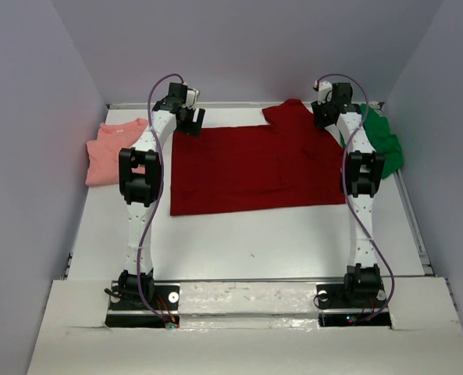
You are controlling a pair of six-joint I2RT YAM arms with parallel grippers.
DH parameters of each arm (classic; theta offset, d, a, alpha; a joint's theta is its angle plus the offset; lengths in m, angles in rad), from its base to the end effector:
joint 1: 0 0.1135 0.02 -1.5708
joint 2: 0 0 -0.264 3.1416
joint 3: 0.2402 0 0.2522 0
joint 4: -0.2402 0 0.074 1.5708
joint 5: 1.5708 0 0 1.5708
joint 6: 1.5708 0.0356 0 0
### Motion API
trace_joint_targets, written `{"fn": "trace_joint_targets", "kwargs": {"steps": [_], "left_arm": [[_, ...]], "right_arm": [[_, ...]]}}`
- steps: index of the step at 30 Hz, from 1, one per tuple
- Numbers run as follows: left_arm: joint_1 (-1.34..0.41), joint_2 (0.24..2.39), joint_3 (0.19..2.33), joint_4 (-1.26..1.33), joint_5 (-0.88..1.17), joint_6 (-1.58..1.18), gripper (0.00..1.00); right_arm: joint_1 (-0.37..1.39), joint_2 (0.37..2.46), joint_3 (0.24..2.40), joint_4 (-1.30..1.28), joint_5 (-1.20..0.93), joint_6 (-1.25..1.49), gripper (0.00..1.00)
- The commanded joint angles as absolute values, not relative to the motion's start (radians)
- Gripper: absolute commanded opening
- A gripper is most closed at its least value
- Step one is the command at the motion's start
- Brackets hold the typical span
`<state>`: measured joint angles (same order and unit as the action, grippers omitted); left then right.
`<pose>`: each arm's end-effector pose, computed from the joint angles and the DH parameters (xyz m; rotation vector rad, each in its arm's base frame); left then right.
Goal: Fold and stack the t-shirts
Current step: Fold the tshirt
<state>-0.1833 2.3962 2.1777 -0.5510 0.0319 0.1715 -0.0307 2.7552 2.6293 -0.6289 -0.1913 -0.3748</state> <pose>0.5355 -0.1004 0.2218 0.4285 2.3006 -0.0432 0.5944 -0.0115 0.1671 -0.4891 2.2562 0.0160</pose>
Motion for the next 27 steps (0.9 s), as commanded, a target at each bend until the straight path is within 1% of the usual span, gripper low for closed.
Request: {"fn": "trace_joint_targets", "kwargs": {"steps": [1, 5, 6, 8, 12, 13, 14, 15, 20, 24, 27], "left_arm": [[-0.192, 2.385, 2.214, -0.566, 0.023, 0.186, 0.96], [-0.195, 2.387, 2.212, -0.568, 0.017, 0.189, 0.96], [-0.196, 2.387, 2.207, -0.565, 0.02, 0.192, 0.96], [-0.196, 2.388, 2.207, -0.565, 0.012, 0.192, 0.96], [-0.196, 2.39, 2.212, -0.569, 0.011, 0.192, 0.96], [-0.196, 2.388, 2.212, -0.569, 0.011, 0.192, 0.96], [-0.196, 2.388, 2.212, -0.569, 0.011, 0.196, 0.96], [-0.196, 2.388, 2.21, -0.569, 0.011, 0.195, 0.96], [-0.195, 2.39, 2.206, -0.569, 0.011, 0.199, 0.96], [-0.195, 2.414, 2.206, -0.571, -0.087, 0.204, 0.95], [-0.183, 2.421, 2.224, -0.571, -0.086, 0.193, 0.94]], "right_arm": [[-0.014, 2.769, 2.689, -0.64, -0.192, -0.391, 0.41], [-0.014, 2.778, 2.7, -0.64, -0.178, -0.402, 0.37], [-0.014, 2.781, 2.7, -0.638, -0.175, -0.403, 0.33], [-0.014, 2.783, 2.704, -0.64, -0.167, -0.403, 0.28], [-0.014, 2.773, 2.694, -0.653, -0.173, -0.419, 0.14], [-0.014, 2.77, 2.689, -0.653, -0.173, -0.42, 0.1], [-0.014, 2.769, 2.686, -0.653, -0.172, -0.422, 0.04], [-0.014, 2.764, 2.681, -0.655, -0.17, -0.423, 0.01], [-0.014, 2.758, 2.669, -0.653, -0.16, -0.426, 0.0], [-0.005, 2.76, 2.666, -0.65, -0.147, -0.437, 0.0], [-0.005, 2.763, 2.665, -0.65, -0.141, -0.445, 0.0]]}}
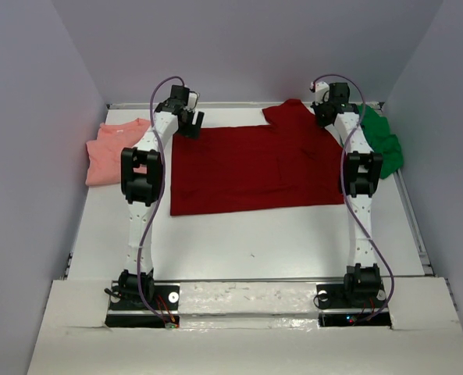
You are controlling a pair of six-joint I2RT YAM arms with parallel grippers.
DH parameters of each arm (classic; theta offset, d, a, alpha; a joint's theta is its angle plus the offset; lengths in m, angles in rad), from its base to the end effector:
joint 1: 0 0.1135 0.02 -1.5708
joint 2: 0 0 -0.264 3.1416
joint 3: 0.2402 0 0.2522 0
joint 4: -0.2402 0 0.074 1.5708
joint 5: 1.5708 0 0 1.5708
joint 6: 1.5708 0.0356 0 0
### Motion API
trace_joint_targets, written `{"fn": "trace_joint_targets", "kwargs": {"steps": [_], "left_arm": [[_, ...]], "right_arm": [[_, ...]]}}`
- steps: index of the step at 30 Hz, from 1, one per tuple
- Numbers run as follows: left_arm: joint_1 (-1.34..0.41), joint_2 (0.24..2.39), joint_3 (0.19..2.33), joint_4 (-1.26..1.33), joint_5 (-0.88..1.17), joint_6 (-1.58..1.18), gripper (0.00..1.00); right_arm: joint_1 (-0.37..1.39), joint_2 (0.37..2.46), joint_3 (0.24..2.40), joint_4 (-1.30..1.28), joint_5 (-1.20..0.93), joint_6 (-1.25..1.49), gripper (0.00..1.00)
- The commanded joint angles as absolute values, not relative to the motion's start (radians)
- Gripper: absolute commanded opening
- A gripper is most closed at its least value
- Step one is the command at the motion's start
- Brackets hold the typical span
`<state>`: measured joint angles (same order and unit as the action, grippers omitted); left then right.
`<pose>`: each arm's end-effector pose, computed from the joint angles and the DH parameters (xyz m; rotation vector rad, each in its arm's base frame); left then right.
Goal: Fold and stack the t-shirts
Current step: Fold the tshirt
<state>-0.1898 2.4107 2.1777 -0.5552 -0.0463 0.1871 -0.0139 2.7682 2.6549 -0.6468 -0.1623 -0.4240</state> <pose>0.5365 -0.1014 0.2139 0.4197 2.3209 0.0533 0.5951 -0.0025 0.1665 -0.5510 2.2523 -0.0320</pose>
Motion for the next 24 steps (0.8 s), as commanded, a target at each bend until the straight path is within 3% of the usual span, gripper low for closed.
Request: {"fn": "trace_joint_targets", "kwargs": {"steps": [1, 5, 12, 24], "left_arm": [[-0.181, 2.424, 2.23, -0.568, -0.087, 0.189, 0.94], [-0.158, 2.454, 2.273, -0.568, -0.068, 0.152, 0.87], [-0.106, 2.497, 2.35, -0.563, 0.066, 0.08, 0.53], [-0.048, 2.546, 2.396, -0.557, 0.109, 0.032, 0.52]], "right_arm": [[0.005, 2.764, 2.665, -0.649, -0.138, -0.446, 0.0], [0.005, 2.763, 2.661, -0.649, -0.137, -0.449, 0.0], [0.014, 2.767, 2.658, -0.647, -0.117, -0.466, 0.0], [0.044, 2.781, 2.651, -0.643, -0.074, -0.5, 0.0]]}}
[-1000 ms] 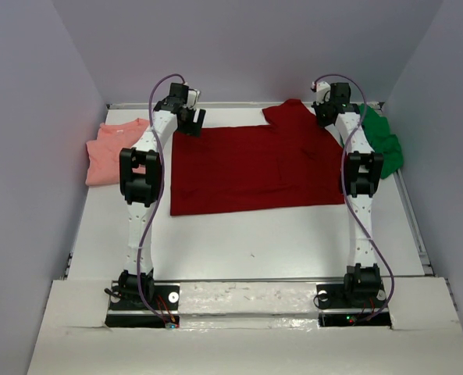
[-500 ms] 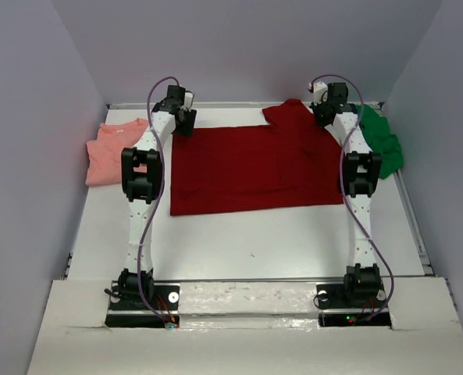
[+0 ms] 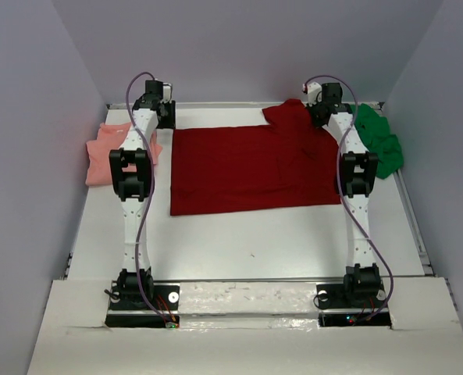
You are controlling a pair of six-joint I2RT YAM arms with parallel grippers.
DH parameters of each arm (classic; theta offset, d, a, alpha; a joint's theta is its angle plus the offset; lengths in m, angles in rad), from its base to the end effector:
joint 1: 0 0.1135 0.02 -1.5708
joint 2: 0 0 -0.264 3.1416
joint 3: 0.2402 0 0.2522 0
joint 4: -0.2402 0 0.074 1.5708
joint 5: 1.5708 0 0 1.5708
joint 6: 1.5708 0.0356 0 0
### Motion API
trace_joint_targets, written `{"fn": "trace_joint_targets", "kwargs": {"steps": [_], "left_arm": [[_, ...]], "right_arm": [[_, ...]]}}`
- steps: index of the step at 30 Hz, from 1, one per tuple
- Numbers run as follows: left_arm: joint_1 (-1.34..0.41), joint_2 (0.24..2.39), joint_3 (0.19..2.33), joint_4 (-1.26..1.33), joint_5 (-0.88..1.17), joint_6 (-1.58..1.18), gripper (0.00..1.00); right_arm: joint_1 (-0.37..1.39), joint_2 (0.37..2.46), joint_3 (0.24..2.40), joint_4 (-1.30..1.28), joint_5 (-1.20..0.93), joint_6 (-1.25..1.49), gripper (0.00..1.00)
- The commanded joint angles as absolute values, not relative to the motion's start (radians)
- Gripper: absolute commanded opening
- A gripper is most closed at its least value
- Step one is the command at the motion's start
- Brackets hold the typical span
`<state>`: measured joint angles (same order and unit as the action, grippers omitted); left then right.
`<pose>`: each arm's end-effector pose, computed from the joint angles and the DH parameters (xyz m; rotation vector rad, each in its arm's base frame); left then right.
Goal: Fold and stack the t-shirts
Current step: Fold the tshirt
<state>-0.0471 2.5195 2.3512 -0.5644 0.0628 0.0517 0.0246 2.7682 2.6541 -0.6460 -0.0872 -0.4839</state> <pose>0.5668 -0.0290 0.2122 0.1459 2.2981 -0.0700 0.5951 0.0177 0.1661 -0.6284 2.2445 -0.1287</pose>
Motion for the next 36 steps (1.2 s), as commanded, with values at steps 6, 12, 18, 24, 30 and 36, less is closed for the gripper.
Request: {"fn": "trace_joint_targets", "kwargs": {"steps": [6, 12, 18, 24, 30, 36], "left_arm": [[-0.048, 2.582, 2.416, -0.561, 0.144, 0.029, 0.52], [-0.051, 2.602, 2.43, -0.557, 0.152, 0.028, 0.47], [-0.058, 2.602, 2.442, -0.549, 0.112, 0.018, 0.46], [-0.072, 2.615, 2.45, -0.554, 0.124, 0.025, 0.24], [-0.086, 2.628, 2.45, -0.564, 0.101, 0.035, 0.0], [-0.095, 2.605, 2.43, -0.563, 0.066, 0.046, 0.0]], "right_arm": [[0.054, 2.79, 2.663, -0.643, -0.06, -0.509, 0.0], [0.054, 2.796, 2.669, -0.644, -0.051, -0.511, 0.0], [0.054, 2.796, 2.666, -0.646, -0.049, -0.514, 0.0], [0.054, 2.8, 2.668, -0.646, -0.035, -0.525, 0.0], [0.054, 2.798, 2.665, -0.646, -0.032, -0.529, 0.0], [0.054, 2.792, 2.654, -0.579, 0.086, -0.528, 0.0]]}}
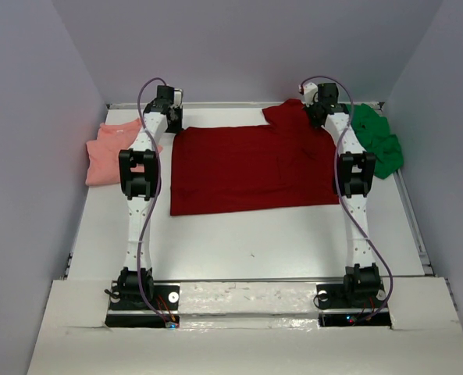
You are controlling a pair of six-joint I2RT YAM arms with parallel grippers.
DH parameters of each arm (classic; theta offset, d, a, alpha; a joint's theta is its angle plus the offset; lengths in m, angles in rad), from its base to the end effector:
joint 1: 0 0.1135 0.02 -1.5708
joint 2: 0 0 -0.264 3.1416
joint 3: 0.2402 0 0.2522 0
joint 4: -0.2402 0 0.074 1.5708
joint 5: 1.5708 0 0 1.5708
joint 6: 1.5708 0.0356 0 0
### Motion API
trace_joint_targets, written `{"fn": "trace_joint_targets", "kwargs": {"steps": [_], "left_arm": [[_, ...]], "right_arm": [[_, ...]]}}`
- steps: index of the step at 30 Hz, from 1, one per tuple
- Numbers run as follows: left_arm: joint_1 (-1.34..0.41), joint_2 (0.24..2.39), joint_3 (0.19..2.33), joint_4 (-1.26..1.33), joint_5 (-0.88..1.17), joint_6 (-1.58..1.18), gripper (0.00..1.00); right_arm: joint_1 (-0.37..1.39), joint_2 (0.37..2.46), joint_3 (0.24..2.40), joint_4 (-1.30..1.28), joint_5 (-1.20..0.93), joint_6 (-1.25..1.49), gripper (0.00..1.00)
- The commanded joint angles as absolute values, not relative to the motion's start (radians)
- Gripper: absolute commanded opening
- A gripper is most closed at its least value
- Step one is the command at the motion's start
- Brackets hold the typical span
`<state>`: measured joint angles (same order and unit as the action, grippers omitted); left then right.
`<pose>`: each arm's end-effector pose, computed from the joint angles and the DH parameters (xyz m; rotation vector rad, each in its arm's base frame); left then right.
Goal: Fold and stack the t-shirts
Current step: Fold the tshirt
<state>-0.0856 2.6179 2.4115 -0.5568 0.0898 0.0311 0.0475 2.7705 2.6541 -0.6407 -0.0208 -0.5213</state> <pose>0.5774 -0.0528 0.1784 0.1808 2.3269 -0.1320 0.5952 0.0290 0.1651 -0.6659 2.2406 -0.2128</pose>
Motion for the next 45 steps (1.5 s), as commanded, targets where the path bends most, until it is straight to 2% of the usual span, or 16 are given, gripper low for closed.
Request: {"fn": "trace_joint_targets", "kwargs": {"steps": [1, 13, 33, 45], "left_arm": [[-0.097, 2.594, 2.422, -0.56, 0.061, 0.046, 0.0], [-0.104, 2.517, 2.355, -0.552, 0.025, 0.06, 0.0], [-0.112, 2.413, 2.315, -0.552, 0.044, 0.077, 0.0], [-0.118, 2.355, 2.289, -0.551, 0.071, 0.087, 0.0]], "right_arm": [[0.054, 2.79, 2.649, -0.548, 0.107, -0.529, 0.0], [0.054, 2.743, 2.574, -0.445, 0.248, -0.555, 0.0], [0.054, 2.557, 2.401, -0.468, 0.146, -0.552, 0.0], [0.054, 2.516, 2.407, -0.466, 0.15, -0.574, 0.0]]}}
